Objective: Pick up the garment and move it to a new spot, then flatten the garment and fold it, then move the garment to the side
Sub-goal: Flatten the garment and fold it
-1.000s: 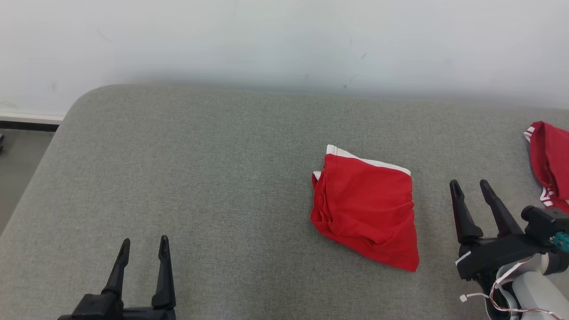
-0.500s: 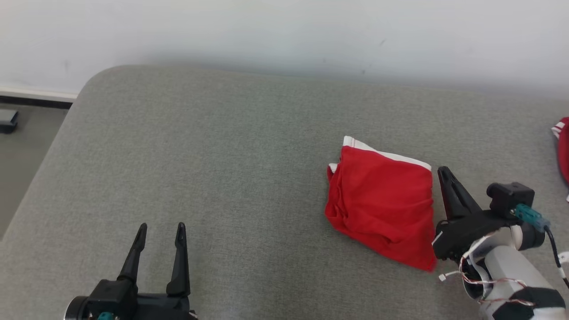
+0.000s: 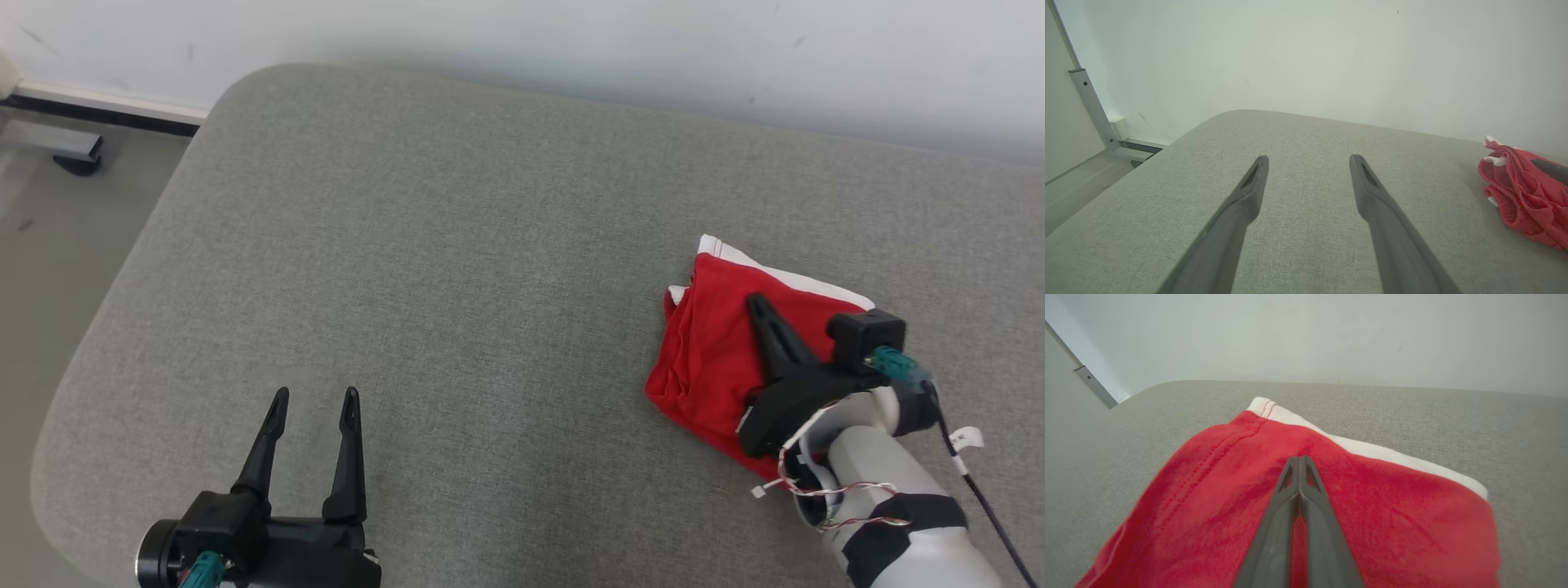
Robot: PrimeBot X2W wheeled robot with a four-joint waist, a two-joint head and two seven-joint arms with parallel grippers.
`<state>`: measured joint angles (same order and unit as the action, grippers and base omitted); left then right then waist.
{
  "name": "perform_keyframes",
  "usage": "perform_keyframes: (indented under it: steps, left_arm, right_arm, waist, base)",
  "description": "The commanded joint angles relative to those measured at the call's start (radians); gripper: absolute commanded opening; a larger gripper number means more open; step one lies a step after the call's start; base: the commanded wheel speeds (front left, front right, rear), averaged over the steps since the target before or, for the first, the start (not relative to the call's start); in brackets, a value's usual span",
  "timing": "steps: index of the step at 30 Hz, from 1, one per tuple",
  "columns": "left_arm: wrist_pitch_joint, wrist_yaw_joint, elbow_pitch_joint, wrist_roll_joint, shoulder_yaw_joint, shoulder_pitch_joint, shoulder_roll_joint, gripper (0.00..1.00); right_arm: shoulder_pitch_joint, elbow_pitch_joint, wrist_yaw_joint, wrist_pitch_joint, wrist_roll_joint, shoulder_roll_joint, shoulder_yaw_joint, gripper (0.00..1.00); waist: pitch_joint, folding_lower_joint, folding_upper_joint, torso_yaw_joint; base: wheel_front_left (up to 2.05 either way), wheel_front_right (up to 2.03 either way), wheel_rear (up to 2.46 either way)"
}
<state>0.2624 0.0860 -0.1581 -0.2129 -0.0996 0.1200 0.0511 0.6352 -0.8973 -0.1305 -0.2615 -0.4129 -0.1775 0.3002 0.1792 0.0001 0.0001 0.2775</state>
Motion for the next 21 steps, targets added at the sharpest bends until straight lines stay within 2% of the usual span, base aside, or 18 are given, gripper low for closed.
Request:
perform_keyframes:
  steps: [1,9,16,21]
  left_arm:
    - [0.003,-0.006,0.000,0.000,-0.001,0.009,-0.001,1.00]
    - [0.003,-0.014,0.003,-0.006,0.000,0.014,-0.001,1.00]
    - [0.003,-0.017,0.001,-0.008,-0.008,0.017,-0.001,1.00]
    - [0.003,-0.017,0.001,0.006,0.007,0.004,-0.001,1.00]
  right_arm:
    - [-0.007,0.008,0.000,-0.004,0.014,0.008,0.004,0.00]
    - [-0.076,0.081,0.000,-0.002,0.039,0.085,0.092,0.00]
    - [-0.112,0.146,0.000,-0.002,0.020,0.107,0.170,0.00]
    - [-0.118,0.205,0.000,-0.002,0.006,0.106,0.163,0.00]
  waist:
    - [0.013,-0.0001,-0.0001,0.014]
    - [0.014,-0.0001,-0.0001,0.017]
    - [0.010,-0.0001,-0.0001,0.005]
    - [-0.007,-0.0001,-0.0001,-0.023]
  base:
    - [0.00,0.00,0.00]
    - [0.00,0.00,0.00]
    - [0.00,0.00,0.00]
    - [0.00,0.00,0.00]
